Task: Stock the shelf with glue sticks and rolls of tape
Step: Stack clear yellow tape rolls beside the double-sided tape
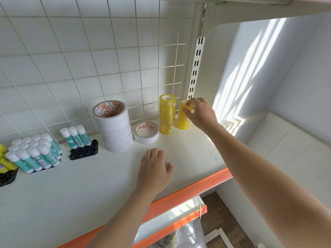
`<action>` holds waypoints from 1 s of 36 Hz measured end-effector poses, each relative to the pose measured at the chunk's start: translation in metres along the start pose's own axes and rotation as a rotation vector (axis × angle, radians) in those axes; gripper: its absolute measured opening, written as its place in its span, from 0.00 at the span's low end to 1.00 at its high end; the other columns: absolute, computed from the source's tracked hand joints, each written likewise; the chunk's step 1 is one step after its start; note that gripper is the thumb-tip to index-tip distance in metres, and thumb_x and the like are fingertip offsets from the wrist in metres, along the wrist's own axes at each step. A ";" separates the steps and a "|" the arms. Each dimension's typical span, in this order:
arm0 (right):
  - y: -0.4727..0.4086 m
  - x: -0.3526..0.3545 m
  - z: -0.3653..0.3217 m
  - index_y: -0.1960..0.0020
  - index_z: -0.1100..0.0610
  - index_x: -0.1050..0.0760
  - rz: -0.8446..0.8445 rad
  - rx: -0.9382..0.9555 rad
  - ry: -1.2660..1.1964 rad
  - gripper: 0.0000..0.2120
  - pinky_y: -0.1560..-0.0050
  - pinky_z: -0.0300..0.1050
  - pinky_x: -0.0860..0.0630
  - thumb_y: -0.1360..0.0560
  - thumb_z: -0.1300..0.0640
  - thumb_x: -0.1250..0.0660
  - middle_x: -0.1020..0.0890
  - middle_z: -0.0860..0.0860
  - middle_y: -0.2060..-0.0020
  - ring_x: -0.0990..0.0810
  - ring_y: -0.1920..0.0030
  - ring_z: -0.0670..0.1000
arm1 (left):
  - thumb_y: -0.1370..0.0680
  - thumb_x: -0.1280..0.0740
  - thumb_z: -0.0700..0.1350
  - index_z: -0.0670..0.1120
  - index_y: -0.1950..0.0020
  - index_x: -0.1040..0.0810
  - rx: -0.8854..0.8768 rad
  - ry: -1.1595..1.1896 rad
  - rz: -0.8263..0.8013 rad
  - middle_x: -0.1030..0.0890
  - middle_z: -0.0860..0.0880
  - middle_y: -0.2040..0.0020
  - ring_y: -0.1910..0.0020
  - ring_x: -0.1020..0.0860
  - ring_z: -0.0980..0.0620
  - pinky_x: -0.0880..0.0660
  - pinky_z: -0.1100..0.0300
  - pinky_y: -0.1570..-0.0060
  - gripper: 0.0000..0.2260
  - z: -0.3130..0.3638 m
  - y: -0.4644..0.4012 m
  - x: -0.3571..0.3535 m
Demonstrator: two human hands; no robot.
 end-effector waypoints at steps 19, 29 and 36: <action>-0.001 0.002 -0.008 0.46 0.58 0.24 -0.008 0.033 0.145 0.13 0.52 0.49 0.29 0.24 0.50 0.34 0.23 0.58 0.49 0.24 0.50 0.60 | 0.27 0.41 0.51 0.45 0.51 0.26 0.004 -0.011 0.004 0.24 0.49 0.50 0.49 0.28 0.47 0.29 0.53 0.49 0.12 0.000 0.001 0.000; -0.004 0.001 -0.008 0.48 0.57 0.25 -0.050 -0.002 0.067 0.13 0.49 0.53 0.25 0.25 0.49 0.32 0.23 0.57 0.49 0.24 0.49 0.60 | 0.28 0.44 0.52 0.46 0.53 0.25 -0.008 -0.017 0.044 0.23 0.49 0.53 0.51 0.27 0.47 0.27 0.53 0.52 0.13 0.001 0.000 0.001; -0.008 -0.001 -0.007 0.48 0.56 0.25 -0.074 -0.032 0.047 0.13 0.49 0.52 0.26 0.26 0.49 0.31 0.26 0.52 0.54 0.25 0.50 0.58 | 0.28 0.46 0.53 0.46 0.53 0.25 -0.013 -0.016 0.042 0.23 0.50 0.53 0.51 0.27 0.48 0.27 0.54 0.52 0.15 0.001 0.001 0.002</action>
Point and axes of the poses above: each hand's wrist, its own y-axis away from the middle knuckle, its own x-axis out of the back of the hand, z = x × y, the point moved 4 cm from there along -y, towards the middle knuckle
